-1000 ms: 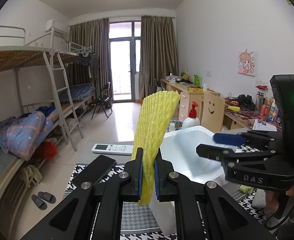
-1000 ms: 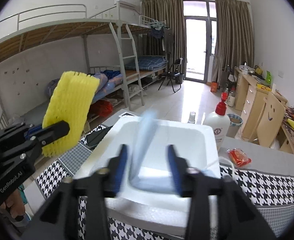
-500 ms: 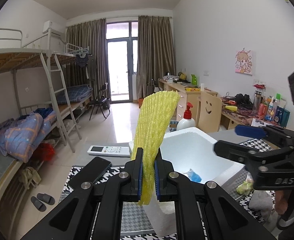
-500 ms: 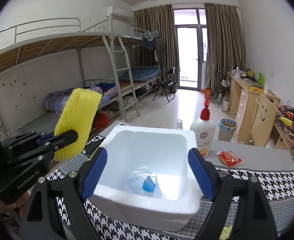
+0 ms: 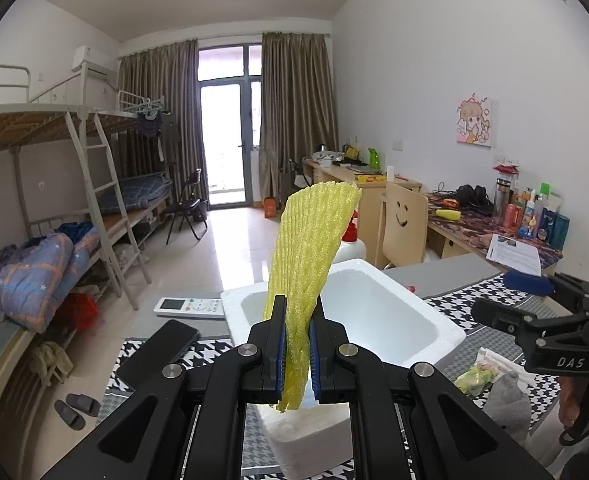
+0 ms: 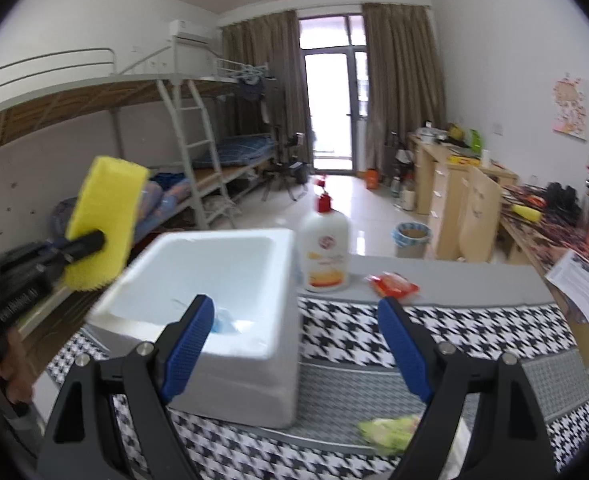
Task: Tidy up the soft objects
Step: 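Lower the yellow mesh sleeve into the foam box and open the left gripper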
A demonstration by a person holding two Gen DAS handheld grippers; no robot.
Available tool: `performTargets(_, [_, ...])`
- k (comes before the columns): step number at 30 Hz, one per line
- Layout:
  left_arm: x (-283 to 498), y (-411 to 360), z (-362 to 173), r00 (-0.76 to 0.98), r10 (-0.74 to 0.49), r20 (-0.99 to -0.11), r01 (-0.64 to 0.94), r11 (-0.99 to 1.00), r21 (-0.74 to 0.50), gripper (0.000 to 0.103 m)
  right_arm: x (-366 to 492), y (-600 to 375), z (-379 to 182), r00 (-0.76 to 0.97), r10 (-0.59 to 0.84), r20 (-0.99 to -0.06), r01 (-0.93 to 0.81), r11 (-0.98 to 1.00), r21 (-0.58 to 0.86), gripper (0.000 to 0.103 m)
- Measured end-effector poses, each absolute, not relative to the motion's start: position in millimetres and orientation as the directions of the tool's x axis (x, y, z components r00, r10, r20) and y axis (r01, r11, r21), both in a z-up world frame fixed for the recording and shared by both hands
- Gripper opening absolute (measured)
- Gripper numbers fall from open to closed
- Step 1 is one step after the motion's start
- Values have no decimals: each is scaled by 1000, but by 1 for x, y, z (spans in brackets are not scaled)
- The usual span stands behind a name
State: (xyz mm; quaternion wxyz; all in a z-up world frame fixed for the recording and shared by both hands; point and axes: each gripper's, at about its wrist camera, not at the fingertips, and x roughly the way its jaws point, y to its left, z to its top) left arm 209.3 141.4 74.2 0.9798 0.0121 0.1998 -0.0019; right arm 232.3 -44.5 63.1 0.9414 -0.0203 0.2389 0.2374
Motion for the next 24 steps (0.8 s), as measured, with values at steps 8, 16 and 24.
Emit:
performTargets(8, [221, 130, 70, 912, -9, -409, 22, 999, 26, 10, 243, -61, 27, 778, 337, -531, -388, 922, 17, 87])
performTargets(16, [228, 123, 70, 912, 6, -411, 15, 999, 49, 10, 253, -59, 7, 754, 318, -574, -385, 923, 5, 87])
performTargets(24, [228, 124, 69, 909, 3, -417, 19, 999, 49, 10, 242, -49, 7, 731, 357, -582, -436, 900, 3, 87])
